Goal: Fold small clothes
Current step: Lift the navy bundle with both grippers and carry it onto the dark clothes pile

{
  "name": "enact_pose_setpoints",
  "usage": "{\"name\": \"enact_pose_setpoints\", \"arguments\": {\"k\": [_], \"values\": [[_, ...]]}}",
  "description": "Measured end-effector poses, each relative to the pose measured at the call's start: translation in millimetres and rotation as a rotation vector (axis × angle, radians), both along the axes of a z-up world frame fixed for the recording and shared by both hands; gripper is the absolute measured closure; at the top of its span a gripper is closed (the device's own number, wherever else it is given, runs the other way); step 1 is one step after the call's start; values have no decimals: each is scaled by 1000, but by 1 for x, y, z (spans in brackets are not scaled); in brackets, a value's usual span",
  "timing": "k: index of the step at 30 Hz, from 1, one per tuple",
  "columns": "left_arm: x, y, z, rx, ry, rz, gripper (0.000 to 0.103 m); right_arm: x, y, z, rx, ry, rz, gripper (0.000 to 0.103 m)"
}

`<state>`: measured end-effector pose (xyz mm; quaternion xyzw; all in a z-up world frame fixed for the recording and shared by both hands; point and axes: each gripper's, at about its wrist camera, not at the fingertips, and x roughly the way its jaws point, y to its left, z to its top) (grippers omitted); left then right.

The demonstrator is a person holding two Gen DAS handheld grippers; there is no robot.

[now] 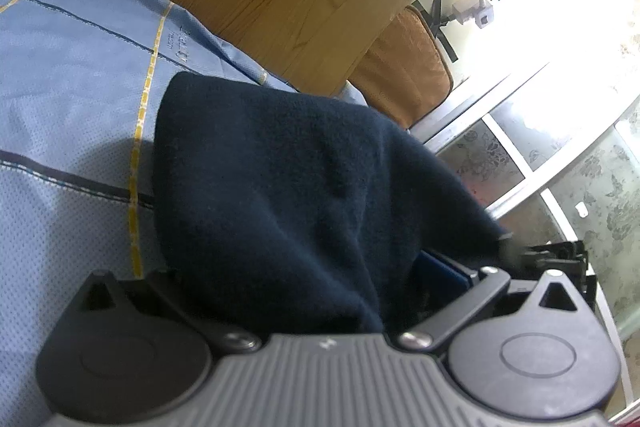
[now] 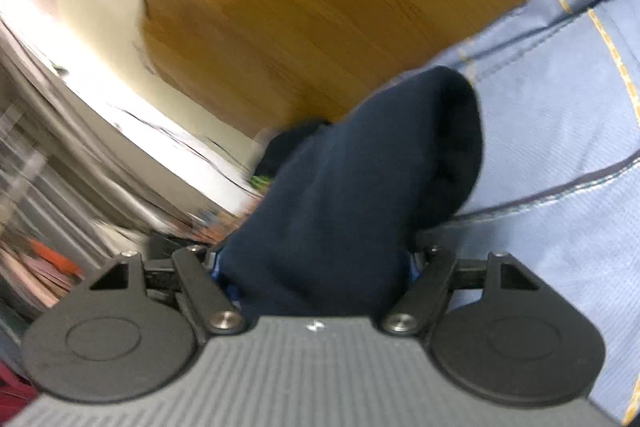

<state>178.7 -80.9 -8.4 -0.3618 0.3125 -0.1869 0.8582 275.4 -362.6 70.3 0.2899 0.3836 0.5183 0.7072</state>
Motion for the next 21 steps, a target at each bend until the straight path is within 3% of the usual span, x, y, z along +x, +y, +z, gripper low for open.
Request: {"name": "enact_pose_setpoints", "arguments": {"k": [2, 5, 12, 18, 21], "values": [[0, 0, 0, 2, 0, 1, 0, 5, -2, -7, 25, 58, 7, 26], [0, -3, 0, 22, -2, 1, 0, 6, 4, -19, -85, 73, -24, 25], [0, -4, 2, 19, -1, 2, 0, 9, -11, -21, -68, 114, -42, 26], [-3, 10, 0, -84, 4, 12, 0, 7, -26, -2, -186, 93, -41, 25], [-4, 21, -3, -155, 7, 25, 0, 14, -25, -9, -230, 119, -12, 25]]}}
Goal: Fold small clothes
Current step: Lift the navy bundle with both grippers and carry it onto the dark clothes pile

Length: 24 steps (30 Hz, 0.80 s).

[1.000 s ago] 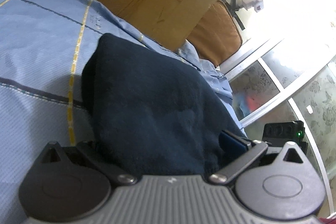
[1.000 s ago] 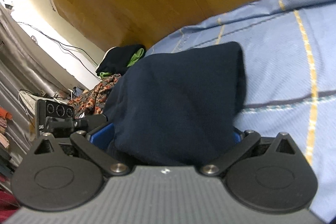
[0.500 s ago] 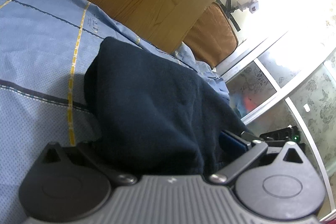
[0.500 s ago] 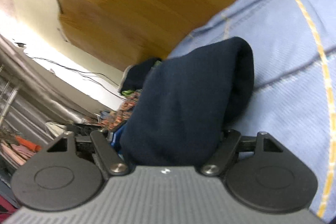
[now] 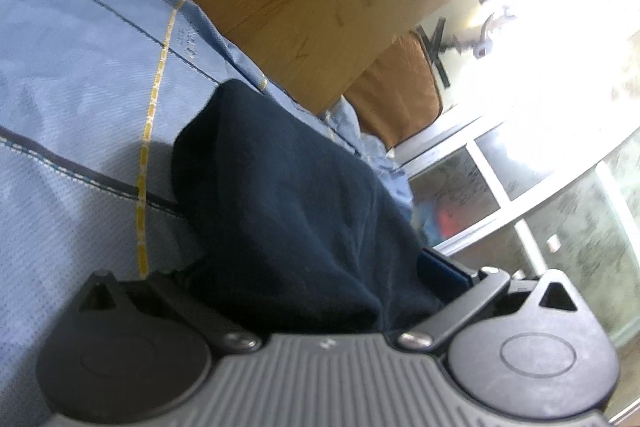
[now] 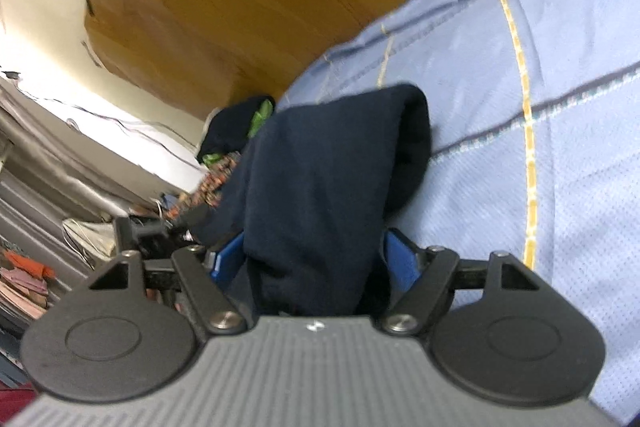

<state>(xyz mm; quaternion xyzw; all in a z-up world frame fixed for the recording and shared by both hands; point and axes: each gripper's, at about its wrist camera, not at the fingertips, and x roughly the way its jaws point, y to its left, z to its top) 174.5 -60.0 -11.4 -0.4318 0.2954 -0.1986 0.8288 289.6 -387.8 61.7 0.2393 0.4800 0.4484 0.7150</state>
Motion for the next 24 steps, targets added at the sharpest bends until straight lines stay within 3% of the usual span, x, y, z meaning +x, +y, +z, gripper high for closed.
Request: {"name": "enact_pose_setpoints", "arguments": {"k": [3, 7, 9, 10, 11, 15, 21, 24], "values": [[1, -1, 0, 13, -3, 1, 0, 7, 15, -17, 39, 25, 39, 34], [5, -30, 6, 195, -8, 1, 1, 2, 56, -18, 18, -50, 84, 34], [5, -37, 7, 233, -19, 10, 1, -5, 73, -18, -17, -103, 80, 35], [5, -36, 7, 233, -14, 21, 7, -8, 76, -18, -21, -116, 71, 36], [5, -33, 7, 233, -2, 37, 20, -10, 78, -17, -29, -133, 62, 40], [-2, -25, 14, 191, -2, 66, 31, -21, 79, -6, 3, -201, 52, 48], [-36, 3, 70, 266, -161, 192, 31, -28, 117, 39, 102, -340, 128, 48], [-46, 37, 110, 356, -214, 271, 31, -14, 161, 62, 155, -390, 191, 48]]}}
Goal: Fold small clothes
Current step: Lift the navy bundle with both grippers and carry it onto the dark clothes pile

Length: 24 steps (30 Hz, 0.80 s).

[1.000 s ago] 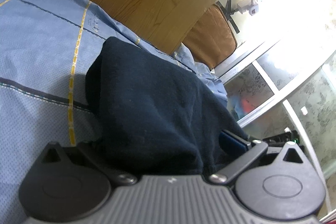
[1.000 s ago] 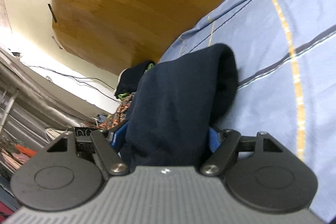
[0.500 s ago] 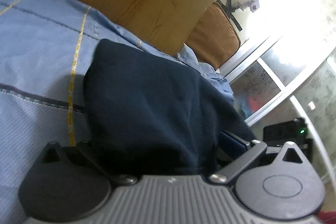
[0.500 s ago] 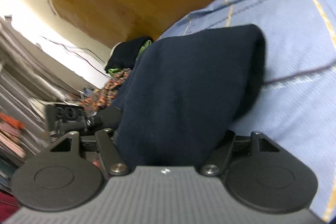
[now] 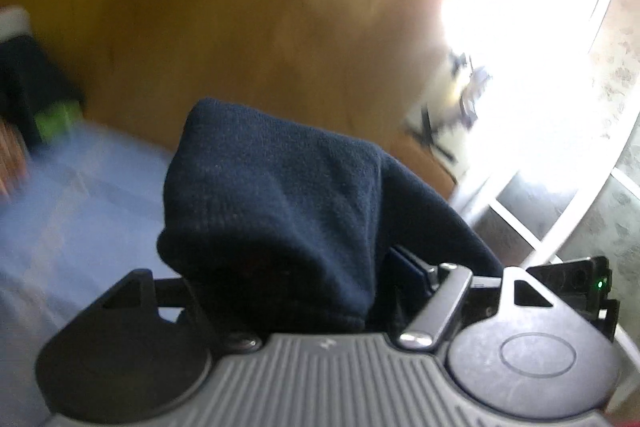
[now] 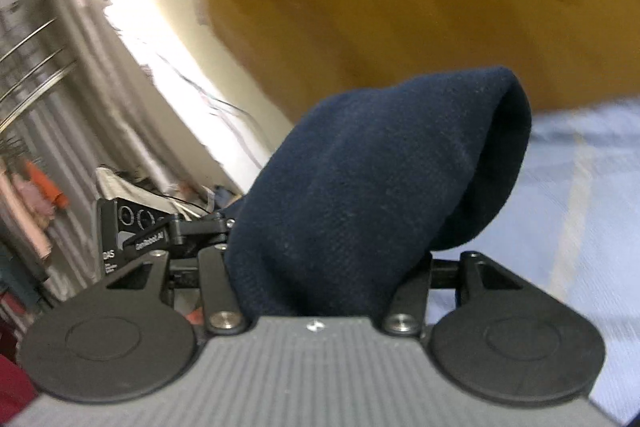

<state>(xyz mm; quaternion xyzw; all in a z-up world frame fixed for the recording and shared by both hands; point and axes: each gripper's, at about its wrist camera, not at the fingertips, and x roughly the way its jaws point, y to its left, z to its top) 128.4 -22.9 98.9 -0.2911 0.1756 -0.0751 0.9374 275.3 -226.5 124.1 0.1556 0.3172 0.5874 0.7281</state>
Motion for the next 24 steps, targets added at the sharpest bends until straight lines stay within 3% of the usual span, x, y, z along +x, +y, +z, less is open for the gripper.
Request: {"name": "enact_pose_setpoints", "arguments": {"k": [4, 6, 9, 12, 16, 19, 20, 21, 22, 24], "values": [[-1, 57, 49, 118, -31, 144, 30, 28, 84, 32, 52, -44, 79, 49], [1, 95, 69, 142, -34, 216, 30, 44, 132, 46, 71, -48, 113, 49], [7, 149, 88, 158, -23, 308, 29, 61, 201, 63, 86, -75, 155, 49], [22, 199, 92, 182, 17, 395, 28, 78, 264, 61, 90, -76, 177, 49], [63, 259, 53, 187, 159, 497, 23, 98, 322, 13, 46, -25, 178, 49], [110, 297, -12, 166, 439, 553, 22, 117, 370, -59, -146, 65, 125, 48], [121, 304, -33, 164, 510, 558, 7, 121, 380, -85, -235, 114, 106, 42], [122, 306, -42, 158, 491, 570, 4, 127, 382, -109, -244, 202, 88, 34], [121, 303, -42, 164, 470, 572, 5, 133, 375, -122, -195, 283, 71, 34], [122, 295, -35, 190, 471, 572, 7, 136, 365, -122, -173, 294, 78, 29]]}}
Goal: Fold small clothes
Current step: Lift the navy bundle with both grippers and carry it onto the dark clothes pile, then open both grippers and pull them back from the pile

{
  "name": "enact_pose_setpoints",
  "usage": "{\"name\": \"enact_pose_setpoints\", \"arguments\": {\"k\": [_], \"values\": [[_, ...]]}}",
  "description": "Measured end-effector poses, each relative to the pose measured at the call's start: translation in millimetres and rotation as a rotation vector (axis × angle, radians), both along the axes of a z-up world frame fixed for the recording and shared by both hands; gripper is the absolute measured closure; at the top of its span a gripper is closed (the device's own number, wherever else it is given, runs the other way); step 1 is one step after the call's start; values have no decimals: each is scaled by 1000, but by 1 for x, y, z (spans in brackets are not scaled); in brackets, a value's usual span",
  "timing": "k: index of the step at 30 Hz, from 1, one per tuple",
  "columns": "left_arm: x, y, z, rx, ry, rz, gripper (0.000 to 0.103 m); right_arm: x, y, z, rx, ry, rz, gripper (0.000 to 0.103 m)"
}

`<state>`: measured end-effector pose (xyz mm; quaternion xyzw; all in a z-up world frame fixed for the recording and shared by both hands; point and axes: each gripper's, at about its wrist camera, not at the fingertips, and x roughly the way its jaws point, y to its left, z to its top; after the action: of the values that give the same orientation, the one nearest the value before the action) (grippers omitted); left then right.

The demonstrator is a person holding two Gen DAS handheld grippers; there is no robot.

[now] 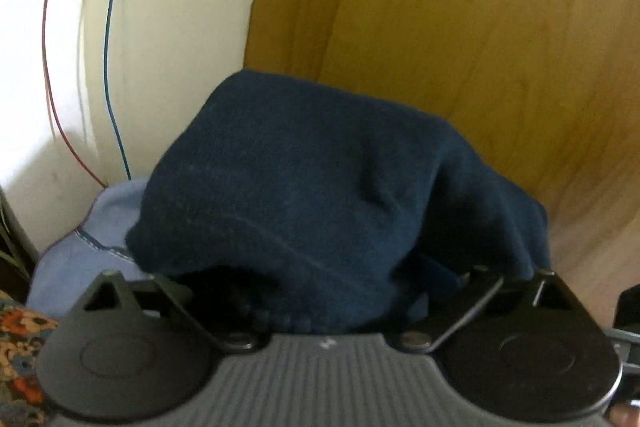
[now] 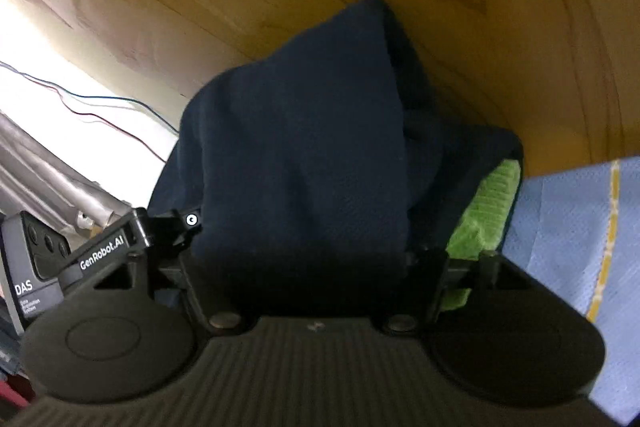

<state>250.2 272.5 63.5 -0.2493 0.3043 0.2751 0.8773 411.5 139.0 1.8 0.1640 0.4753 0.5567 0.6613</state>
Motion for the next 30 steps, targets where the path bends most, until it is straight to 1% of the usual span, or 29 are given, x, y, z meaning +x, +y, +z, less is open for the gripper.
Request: {"name": "enact_pose_setpoints", "arguments": {"k": [1, 3, 4, 7, 10, 12, 13, 14, 15, 17, 20, 22, 23, 24, 26, 28, 30], "values": [[-1, -6, 5, 21, 11, -1, 8, -1, -10, 6, -6, -42, -4, 26], [-11, -14, 20, 66, 25, 12, 14, -4, -39, 23, -31, -140, -33, 17], [-19, -21, 28, 85, 17, 29, 14, -8, -54, 32, -27, -179, -50, 17], [-56, -46, 50, 125, -66, 85, 11, -24, -114, 50, -4, -263, -84, 17], [-87, -86, 64, 156, -108, 128, 9, -49, -178, 50, -33, -321, -121, 16], [-106, -120, 61, 191, -107, 148, 7, -68, -214, 43, -65, -350, -134, 16], [-113, -142, 57, 218, -92, 155, 6, -79, -226, 40, -76, -364, -144, 16], [-119, -166, 51, 248, -77, 155, 6, -90, -240, 36, -87, -382, -154, 15], [-129, -180, 48, 271, -72, 149, 6, -105, -247, 35, -95, -399, -164, 14], [-140, -216, 35, 300, -64, 132, 2, -125, -274, 29, -87, -424, -178, 12], [-137, -264, 8, 291, -14, 99, 2, -141, -297, 25, -67, -445, -205, 7], [-136, -293, -7, 312, 30, 99, 1, -158, -286, 34, -69, -468, -209, 7], [-140, -305, -11, 327, 50, 100, 0, -165, -294, 32, -72, -479, -206, 7], [-143, -316, -20, 341, 75, 101, 0, -168, -286, 31, -77, -485, -202, 7], [-137, -321, -29, 352, 119, 120, 0, -173, -287, 28, -77, -493, -197, 7], [-134, -325, -32, 355, 137, 148, 0, -174, -287, 25, -67, -492, -198, 7], [-131, -328, -36, 354, 158, 191, 0, -169, -276, 23, -77, -479, -196, 6]]}}
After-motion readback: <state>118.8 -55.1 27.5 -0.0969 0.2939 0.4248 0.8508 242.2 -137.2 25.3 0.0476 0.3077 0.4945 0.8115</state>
